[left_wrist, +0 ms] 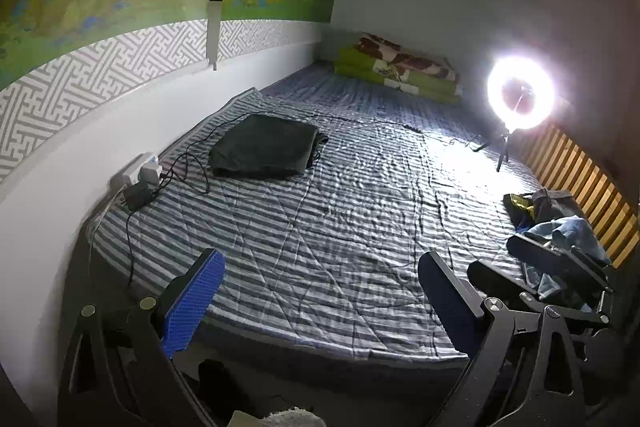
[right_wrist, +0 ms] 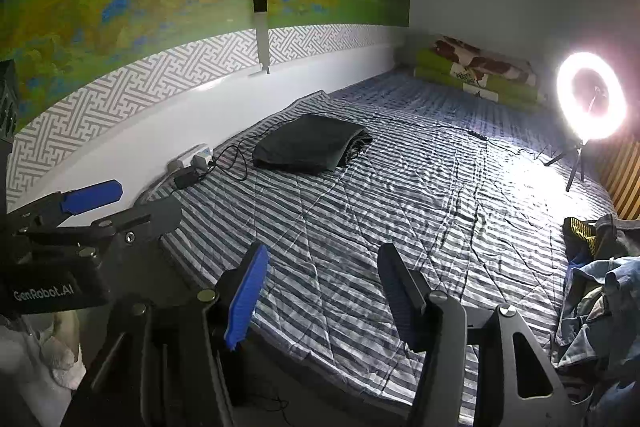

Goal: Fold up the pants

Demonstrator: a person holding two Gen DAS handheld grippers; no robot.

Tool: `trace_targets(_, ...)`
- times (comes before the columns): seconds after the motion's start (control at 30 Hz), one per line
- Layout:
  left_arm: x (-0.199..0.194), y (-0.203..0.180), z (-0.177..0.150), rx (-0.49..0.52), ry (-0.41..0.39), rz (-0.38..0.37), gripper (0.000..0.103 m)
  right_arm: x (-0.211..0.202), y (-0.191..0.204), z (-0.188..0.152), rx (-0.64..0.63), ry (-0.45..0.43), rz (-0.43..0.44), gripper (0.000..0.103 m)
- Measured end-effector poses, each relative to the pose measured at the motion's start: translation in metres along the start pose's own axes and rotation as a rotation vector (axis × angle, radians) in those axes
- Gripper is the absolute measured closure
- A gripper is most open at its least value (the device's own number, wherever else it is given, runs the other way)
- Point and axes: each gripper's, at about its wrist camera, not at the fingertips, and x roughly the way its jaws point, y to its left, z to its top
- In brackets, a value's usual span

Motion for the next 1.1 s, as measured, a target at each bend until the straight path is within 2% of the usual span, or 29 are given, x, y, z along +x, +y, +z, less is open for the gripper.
trace_targets(0.2,0.007,0.004,-0.008,-0.001,0.025,0.013,0.004,0.005,-0.001,-0.005,0.003,0.011,-0.003,0.049)
trace_targets(1.1,0.015,0.001,-0.013,0.031,0.024,0.042,0.004,0.01,-0.02,-0.016,0.069,0.023,-0.017,0.048)
